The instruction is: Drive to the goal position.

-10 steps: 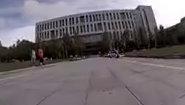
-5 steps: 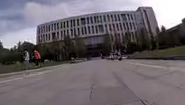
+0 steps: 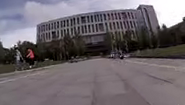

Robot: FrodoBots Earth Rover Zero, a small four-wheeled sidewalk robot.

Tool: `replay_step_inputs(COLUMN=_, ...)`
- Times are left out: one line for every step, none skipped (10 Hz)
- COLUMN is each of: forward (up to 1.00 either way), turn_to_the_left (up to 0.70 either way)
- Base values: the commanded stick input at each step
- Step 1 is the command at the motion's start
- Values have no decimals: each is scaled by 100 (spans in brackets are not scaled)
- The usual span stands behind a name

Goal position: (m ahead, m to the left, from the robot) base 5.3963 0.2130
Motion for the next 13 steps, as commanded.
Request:
replay_step_inputs(forward=100, turn_to_the_left=0)
replay_step_inputs(forward=100, turn_to_the_left=0)
replay_step_inputs(forward=100, turn_to_the_left=0)
replay_step_inputs(forward=100, turn_to_the_left=-18)
replay_step_inputs(forward=100, turn_to_the_left=-8)
replay_step_inputs(forward=100, turn_to_the_left=-9)
replay_step_inputs(forward=100, turn_to_the_left=-28)
replay_step_inputs(forward=100, turn_to_the_left=0)
replay_step_inputs(forward=100, turn_to_the_left=0)
replay_step_inputs(forward=100, turn_to_the_left=-24)
replay_step_inputs(forward=100, turn_to_the_left=0)
replay_step_inputs(forward=100, turn_to_the_left=0)
replay_step_inputs(forward=100, turn_to_the_left=-23)
